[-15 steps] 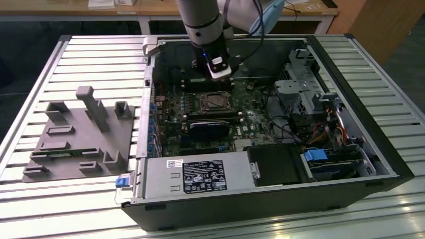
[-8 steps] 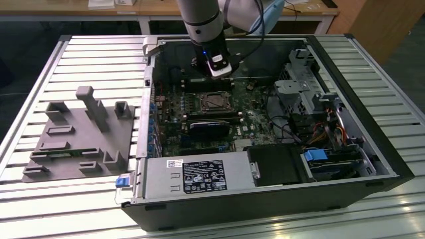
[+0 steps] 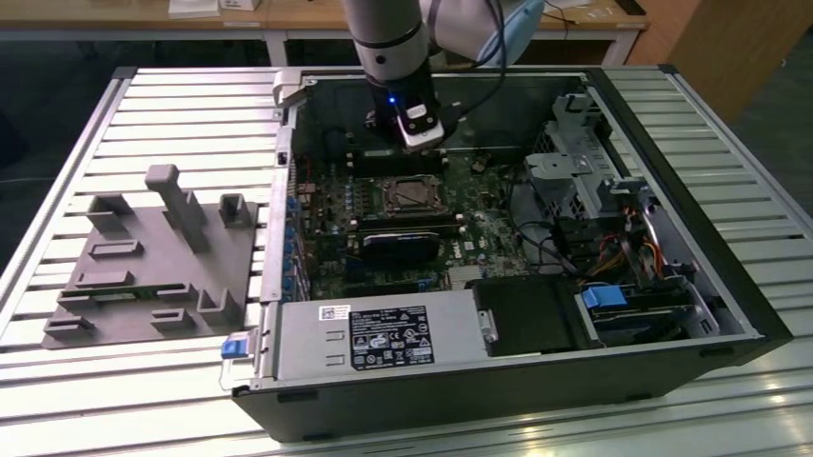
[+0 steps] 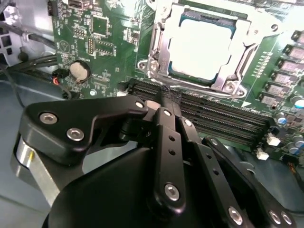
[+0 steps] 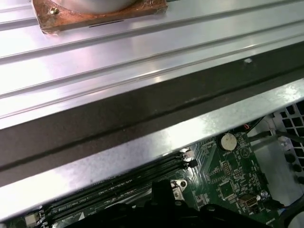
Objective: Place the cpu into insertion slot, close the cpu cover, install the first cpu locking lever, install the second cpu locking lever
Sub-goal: 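Install the first cpu locking lever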
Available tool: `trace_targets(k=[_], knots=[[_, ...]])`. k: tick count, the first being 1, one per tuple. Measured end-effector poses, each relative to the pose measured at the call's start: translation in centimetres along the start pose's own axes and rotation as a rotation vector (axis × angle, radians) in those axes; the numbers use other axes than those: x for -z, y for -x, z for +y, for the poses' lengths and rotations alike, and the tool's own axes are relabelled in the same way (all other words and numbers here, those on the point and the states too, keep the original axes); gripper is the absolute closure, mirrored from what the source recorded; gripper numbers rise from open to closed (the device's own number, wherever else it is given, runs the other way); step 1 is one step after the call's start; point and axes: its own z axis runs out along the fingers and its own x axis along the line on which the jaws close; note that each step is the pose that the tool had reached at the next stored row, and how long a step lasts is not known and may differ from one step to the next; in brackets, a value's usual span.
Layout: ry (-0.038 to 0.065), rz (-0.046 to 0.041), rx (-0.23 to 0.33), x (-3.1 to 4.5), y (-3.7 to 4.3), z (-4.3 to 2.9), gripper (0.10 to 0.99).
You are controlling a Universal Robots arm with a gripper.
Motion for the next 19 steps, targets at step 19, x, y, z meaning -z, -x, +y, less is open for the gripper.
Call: trace_targets(k=[19], knots=[[-0.116, 0.1035, 0.006, -0.22, 1.17, -0.68, 0.98]])
